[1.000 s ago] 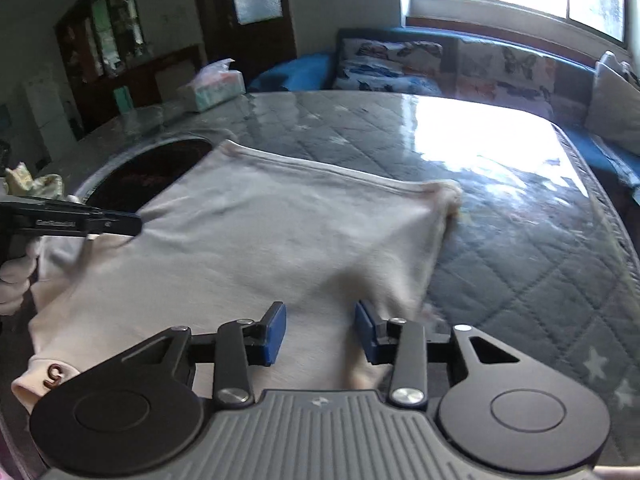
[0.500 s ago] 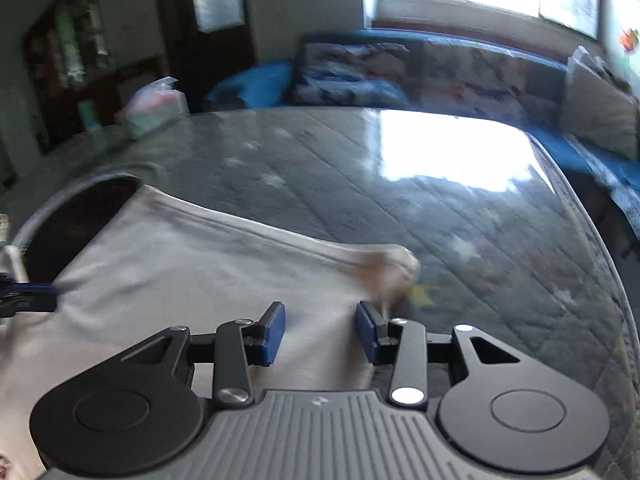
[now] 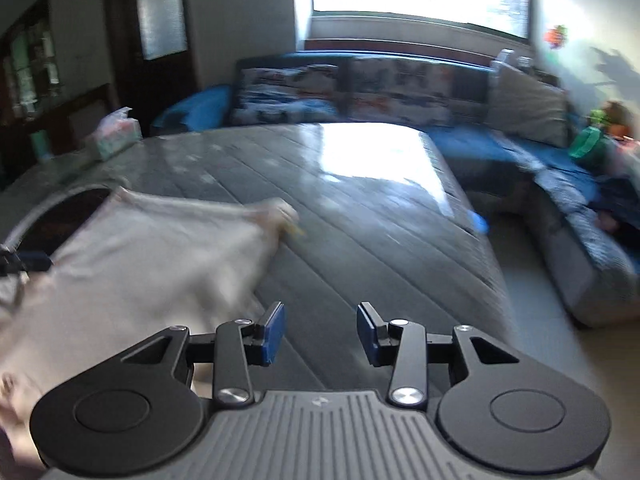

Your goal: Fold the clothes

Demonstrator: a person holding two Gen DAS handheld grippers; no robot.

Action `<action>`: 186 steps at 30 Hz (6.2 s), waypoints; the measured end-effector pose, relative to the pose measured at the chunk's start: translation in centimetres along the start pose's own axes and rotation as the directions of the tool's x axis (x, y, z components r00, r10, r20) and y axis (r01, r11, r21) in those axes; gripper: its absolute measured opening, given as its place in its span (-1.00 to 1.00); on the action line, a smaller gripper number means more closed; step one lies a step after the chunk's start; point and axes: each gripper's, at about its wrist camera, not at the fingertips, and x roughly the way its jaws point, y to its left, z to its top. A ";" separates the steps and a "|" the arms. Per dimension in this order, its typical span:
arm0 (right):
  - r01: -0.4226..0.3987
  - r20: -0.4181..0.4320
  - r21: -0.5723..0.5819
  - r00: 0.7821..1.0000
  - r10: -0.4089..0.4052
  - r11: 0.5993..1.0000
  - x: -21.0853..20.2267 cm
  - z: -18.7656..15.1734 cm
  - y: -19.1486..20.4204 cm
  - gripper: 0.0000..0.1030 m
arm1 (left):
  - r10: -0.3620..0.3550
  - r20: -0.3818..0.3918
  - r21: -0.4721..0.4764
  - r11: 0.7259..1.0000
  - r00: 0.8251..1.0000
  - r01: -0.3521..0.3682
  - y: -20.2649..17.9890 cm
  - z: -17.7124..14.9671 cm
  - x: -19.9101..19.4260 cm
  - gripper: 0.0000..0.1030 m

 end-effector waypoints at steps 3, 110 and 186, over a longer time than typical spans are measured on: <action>0.072 -0.009 0.028 0.997 -0.071 0.997 -2.7 -2.5 -1.7 -0.21 | -0.042 -0.003 0.039 0.998 0.999 0.042 -2.0 -0.6 -0.8 -0.47; -0.281 -0.083 -0.318 0.960 0.269 0.906 -0.7 0.1 11.5 -0.48 | 0.044 0.058 -0.040 0.998 0.997 -0.042 3.1 -5.0 -7.1 -0.12; -0.537 -0.177 -0.447 0.837 0.518 0.715 -1.1 1.7 24.7 -0.51 | 0.532 -0.018 -0.391 0.775 0.847 -0.496 16.1 -5.0 -8.5 -0.14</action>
